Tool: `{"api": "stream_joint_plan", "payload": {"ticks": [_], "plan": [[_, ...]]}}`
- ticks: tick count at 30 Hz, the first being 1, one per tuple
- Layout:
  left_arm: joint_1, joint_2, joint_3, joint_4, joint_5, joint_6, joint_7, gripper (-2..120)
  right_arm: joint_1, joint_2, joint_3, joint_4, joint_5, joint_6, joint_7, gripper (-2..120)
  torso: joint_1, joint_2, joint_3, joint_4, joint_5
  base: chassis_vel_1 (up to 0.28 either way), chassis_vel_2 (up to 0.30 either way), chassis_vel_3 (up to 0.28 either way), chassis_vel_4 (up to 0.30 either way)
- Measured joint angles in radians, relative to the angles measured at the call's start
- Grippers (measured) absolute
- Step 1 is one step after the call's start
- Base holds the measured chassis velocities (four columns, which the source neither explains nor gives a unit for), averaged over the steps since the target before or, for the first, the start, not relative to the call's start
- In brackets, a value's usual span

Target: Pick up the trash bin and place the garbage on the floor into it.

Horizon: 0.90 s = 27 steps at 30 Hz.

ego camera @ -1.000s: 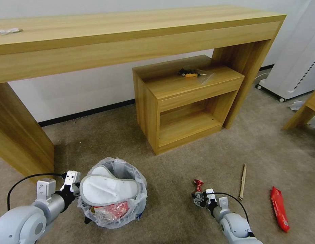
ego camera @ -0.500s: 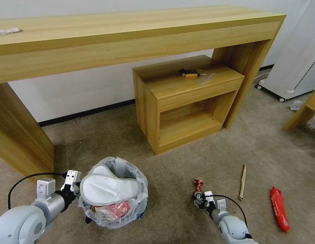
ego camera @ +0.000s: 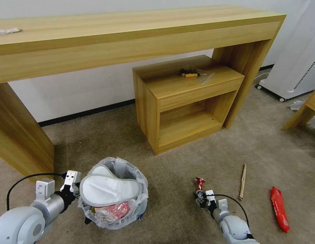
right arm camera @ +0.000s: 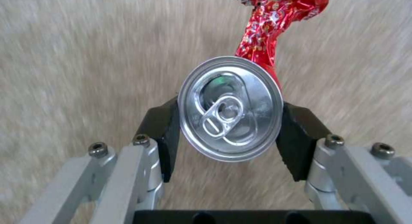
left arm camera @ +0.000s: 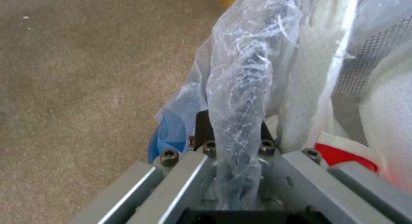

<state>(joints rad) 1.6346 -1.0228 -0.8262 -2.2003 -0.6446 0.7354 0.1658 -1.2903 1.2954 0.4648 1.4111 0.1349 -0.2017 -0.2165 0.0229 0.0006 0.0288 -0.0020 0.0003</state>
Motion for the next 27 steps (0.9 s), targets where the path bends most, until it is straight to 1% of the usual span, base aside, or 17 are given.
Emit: {"api": "stream_joint_plan", "payload": {"ticks": [1,4,6,9,10,13,14,15,17,18,19,20,21,22,24,25,27], "plan": [[0.0,0.0,0.0,0.0,0.0,0.0,0.0,0,0.0,0.0,0.0,0.0,0.0,0.0,0.0,46,0.0,0.0,0.0,0.0,0.0,0.0,0.0,0.0,0.0],[0.005,0.0,0.0,-0.004,-0.002,0.0,-0.017,0,-0.008,-0.037,0.001,0.093,-0.023,0.024,-0.014,46,0.0,0.0,0.0,0.0,0.0001,0.0,0.0,0.0,0.0],[0.006,0.0,0.0,-0.004,-0.002,0.0,-0.019,0,-0.008,-0.048,-0.002,0.122,-0.029,0.028,-0.021,46,0.0,0.0,0.0,0.0,0.0,0.0,0.0,0.0,0.0],[0.008,-0.002,0.003,-0.003,-0.002,0.0,-0.025,0,0.01,-0.151,-0.04,0.288,-0.01,0.016,-0.047,46,0.0,0.0,0.0,0.0,0.0001,0.0,0.0,0.0,0.0],[0.008,-0.002,0.003,-0.003,-0.002,0.0,-0.025,0,0.01,-0.151,-0.04,0.288,-0.01,0.016,-0.047,46,0.0,0.0,0.0,0.0,0.0001,0.0,0.0,0.0,0.0],[0.006,-0.004,0.008,0.003,-0.001,0.0,-0.032,0,0.073,-0.279,-0.122,0.462,0.068,-0.044,-0.059,46,0.0,0.0,0.0,-0.0001,-0.0002,0.0,0.0,0.0,0.0],[0.006,-0.004,0.008,0.003,-0.001,0.0,-0.032,0,0.073,-0.279,-0.122,0.462,0.068,-0.044,-0.059,46,0.0,0.0,0.0,-0.0001,-0.0002,0.0,0.0,0.0,0.0],[0.005,-0.006,0.009,0.005,0.0,0.0,-0.033,0,0.096,-0.302,-0.15,0.499,0.093,-0.065,-0.057,46,0.0,0.0,0.0,-0.0001,-0.0001,0.0,0.0,0.0,0.0],[0.0,-0.009,0.014,0.01,0.002,0.0,-0.036,0,0.171,-0.354,-0.248,0.606,0.184,-0.122,-0.033,46,0.0,0.0,0.0,0.0003,-0.0002,0.0,0.0,0.0,0.0],[0.0,-0.009,0.014,0.01,0.002,0.0,-0.036,0,0.171,-0.354,-0.248,0.606,0.184,-0.122,-0.033,46,0.0,0.0,0.0,0.0003,-0.0002,0.0,0.0,0.0,0.0],[-0.006,-0.009,0.019,0.014,0.002,0.0,-0.039,0,0.208,-0.372,-0.299,0.66,0.237,-0.164,-0.021,46,0.0,0.0,0.0,0.0007,-0.0001,0.0,0.0,0.0,0.0],[-0.011,-0.007,0.024,0.018,0.001,0.0,-0.041,0,0.222,-0.38,-0.323,0.686,0.26,-0.184,-0.013,46,0.0,0.0,0.0,0.0007,-0.0002,0.0,0.0,0.0,0.0],[-0.025,0.0,0.035,0.028,-0.002,0.0,-0.043,0,0.244,-0.396,-0.38,0.739,0.308,-0.216,0.008,46,0.0,0.0,0.0,0.0002,-0.0003,0.0,0.0,0.0,0.0],[-0.025,0.0,0.035,0.028,-0.002,0.0,-0.043,0,0.244,-0.396,-0.38,0.739,0.308,-0.216,0.008,46,0.0,0.0,0.0,0.0002,-0.0003,0.0,0.0,0.0,0.0],[-0.035,0.007,0.041,0.039,-0.005,0.0,-0.044,0,0.285,-0.416,-0.502,0.801,0.366,-0.265,0.033,46,0.0,0.0,0.0,-0.0002,-0.0002,0.0,0.0,0.0,0.0],[-0.035,0.007,0.041,0.039,-0.005,0.0,-0.044,0,0.285,-0.416,-0.502,0.801,0.366,-0.265,0.033,46,0.0,0.0,0.0,-0.0002,-0.0002,0.0,0.0,0.0,0.0],[-0.034,0.007,0.04,0.042,-0.005,0.0,-0.044,0,0.303,-0.421,-0.58,0.814,0.383,-0.279,0.045,46,0.0,0.0,0.0,0.0,-0.0003,0.0,0.0,0.0,0.0]]}}
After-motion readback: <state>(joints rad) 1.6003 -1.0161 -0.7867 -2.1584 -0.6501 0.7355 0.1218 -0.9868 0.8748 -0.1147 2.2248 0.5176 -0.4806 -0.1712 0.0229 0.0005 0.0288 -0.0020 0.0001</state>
